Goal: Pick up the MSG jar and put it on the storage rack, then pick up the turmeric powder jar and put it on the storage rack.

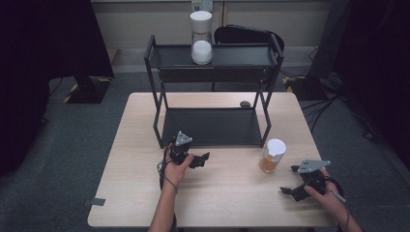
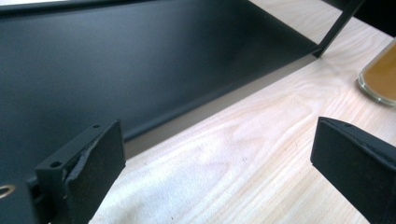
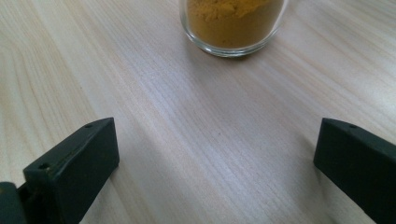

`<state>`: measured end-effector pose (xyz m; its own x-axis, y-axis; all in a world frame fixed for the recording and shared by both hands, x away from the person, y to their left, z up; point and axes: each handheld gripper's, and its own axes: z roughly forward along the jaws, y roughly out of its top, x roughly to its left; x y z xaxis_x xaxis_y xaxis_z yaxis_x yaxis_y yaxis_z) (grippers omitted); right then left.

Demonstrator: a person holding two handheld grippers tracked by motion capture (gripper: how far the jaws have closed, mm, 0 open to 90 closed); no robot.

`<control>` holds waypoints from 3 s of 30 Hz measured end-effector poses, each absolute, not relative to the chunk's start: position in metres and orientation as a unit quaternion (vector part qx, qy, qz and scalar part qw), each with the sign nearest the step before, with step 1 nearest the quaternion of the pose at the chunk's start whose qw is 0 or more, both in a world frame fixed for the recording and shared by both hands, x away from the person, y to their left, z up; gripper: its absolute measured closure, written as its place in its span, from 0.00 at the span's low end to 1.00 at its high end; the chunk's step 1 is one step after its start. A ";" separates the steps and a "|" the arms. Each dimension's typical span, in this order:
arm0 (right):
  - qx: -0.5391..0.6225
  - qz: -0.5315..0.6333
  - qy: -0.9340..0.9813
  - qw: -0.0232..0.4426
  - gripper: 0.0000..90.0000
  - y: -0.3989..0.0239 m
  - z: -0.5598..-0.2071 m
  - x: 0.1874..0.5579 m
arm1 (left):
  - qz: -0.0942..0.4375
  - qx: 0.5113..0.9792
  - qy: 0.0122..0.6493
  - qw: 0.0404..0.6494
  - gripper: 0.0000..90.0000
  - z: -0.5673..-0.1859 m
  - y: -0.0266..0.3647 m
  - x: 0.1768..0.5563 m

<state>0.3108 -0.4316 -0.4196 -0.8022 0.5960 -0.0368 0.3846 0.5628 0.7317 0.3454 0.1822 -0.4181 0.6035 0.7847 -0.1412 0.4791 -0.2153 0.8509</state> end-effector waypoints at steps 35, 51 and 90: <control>0.281 0.373 0.873 0.141 0.00 -0.431 -0.419 0.311 | 0.182 0.826 0.394 0.359 0.00 -0.421 0.156 0.322; 0.299 0.364 0.871 0.141 0.02 -0.426 -0.407 0.320 | 0.183 0.826 0.395 0.359 0.00 -0.422 0.156 0.322; 0.265 0.440 0.843 0.161 0.34 -0.390 -0.392 0.356 | 0.182 0.826 0.395 0.359 0.00 -0.422 0.156 0.322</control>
